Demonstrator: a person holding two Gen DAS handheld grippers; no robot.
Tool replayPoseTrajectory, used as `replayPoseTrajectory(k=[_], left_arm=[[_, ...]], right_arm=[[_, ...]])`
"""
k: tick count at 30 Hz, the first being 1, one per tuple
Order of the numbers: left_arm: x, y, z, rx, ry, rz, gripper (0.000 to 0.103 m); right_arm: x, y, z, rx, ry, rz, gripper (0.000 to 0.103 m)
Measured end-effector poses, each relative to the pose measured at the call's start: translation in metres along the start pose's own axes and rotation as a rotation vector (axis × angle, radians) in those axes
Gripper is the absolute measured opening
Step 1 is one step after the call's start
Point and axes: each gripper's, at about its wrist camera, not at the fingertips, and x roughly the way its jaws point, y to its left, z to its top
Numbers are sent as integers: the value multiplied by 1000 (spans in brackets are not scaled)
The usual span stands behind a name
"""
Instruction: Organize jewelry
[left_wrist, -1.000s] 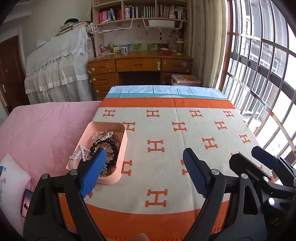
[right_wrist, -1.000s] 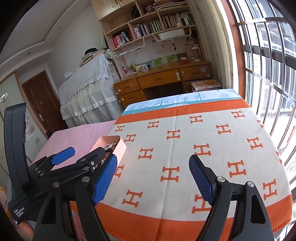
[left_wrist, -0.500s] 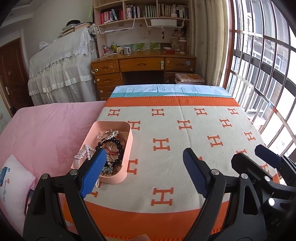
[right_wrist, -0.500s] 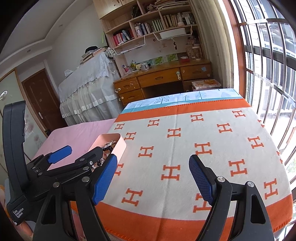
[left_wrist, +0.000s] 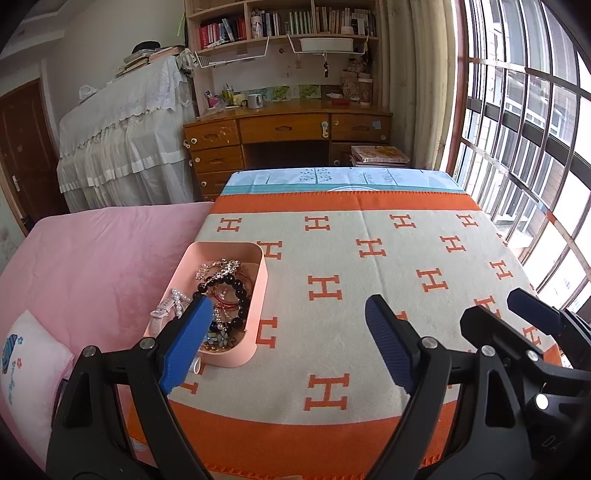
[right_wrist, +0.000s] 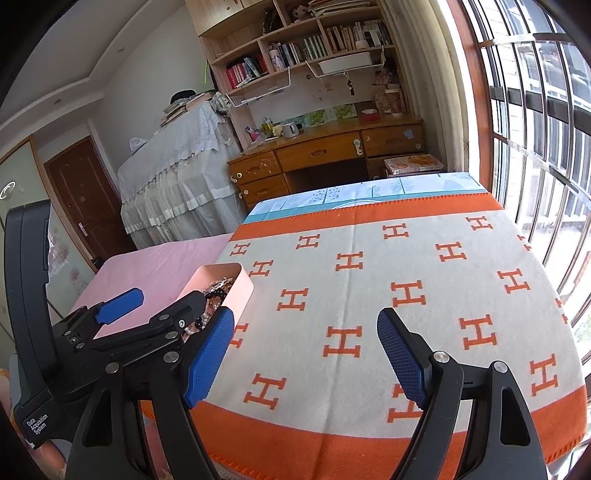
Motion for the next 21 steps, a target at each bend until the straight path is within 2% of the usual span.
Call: replayPoseTrajectory(k=[21], left_arm=[[0, 10, -4, 7, -1, 15, 83]], right_arm=[[4, 0, -2, 1, 6, 4, 81]])
